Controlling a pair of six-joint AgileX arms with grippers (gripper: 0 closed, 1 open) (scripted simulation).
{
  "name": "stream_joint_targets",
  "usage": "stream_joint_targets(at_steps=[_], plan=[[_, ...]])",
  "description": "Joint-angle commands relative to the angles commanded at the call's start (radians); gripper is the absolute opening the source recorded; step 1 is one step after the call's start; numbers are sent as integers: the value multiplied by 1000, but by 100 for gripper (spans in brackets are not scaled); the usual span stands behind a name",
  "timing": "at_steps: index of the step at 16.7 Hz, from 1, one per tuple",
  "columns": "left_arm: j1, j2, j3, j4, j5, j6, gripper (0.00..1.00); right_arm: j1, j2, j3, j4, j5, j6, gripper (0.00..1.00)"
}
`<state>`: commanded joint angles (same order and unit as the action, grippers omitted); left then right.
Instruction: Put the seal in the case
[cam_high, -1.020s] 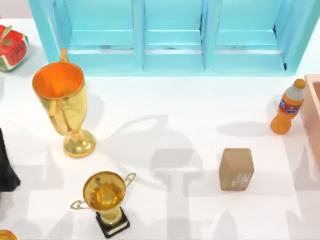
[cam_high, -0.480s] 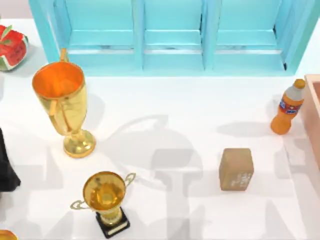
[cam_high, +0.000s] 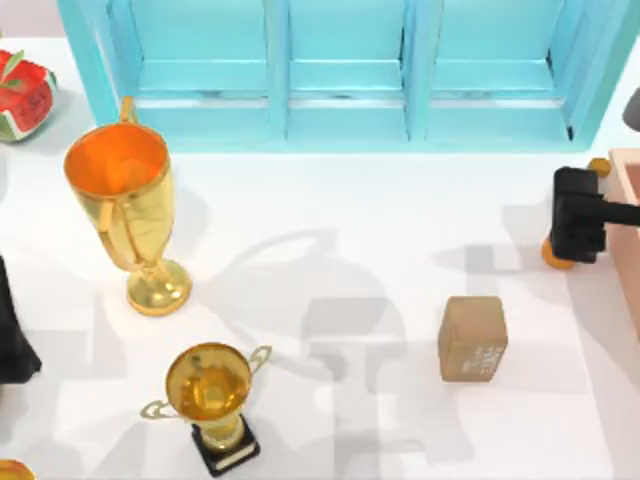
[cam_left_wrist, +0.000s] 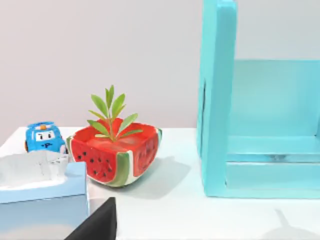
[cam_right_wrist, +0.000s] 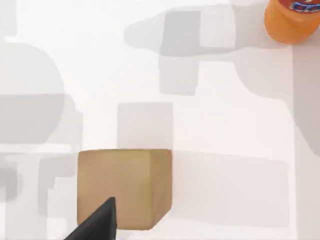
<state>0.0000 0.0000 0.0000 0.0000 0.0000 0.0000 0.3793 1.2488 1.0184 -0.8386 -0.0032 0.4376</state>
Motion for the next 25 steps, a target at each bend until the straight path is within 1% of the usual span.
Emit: stream_joint_targets(at_steps=[3,6,9,12,17,19,25], plan=[[0,0,0,0,0,0,100,80,224,196,-149,0,69,100],[0,0,0,0,0,0,100,145,415,345,-270,0,121,100],[0,0,0,0,0,0,100,192,546,450,-357,-1,155,100],[0,0,0,0,0,0,100,215,596,494,-398,-1,171,100],[0,0,0,0,0,0,100,210,594,488,-393,-1,170,100],[0,0,0,0,0,0,100,212,604,457,-357,-1,169,100],[0,0,0,0,0,0,100,217,679,276,-89,-1,174,100]])
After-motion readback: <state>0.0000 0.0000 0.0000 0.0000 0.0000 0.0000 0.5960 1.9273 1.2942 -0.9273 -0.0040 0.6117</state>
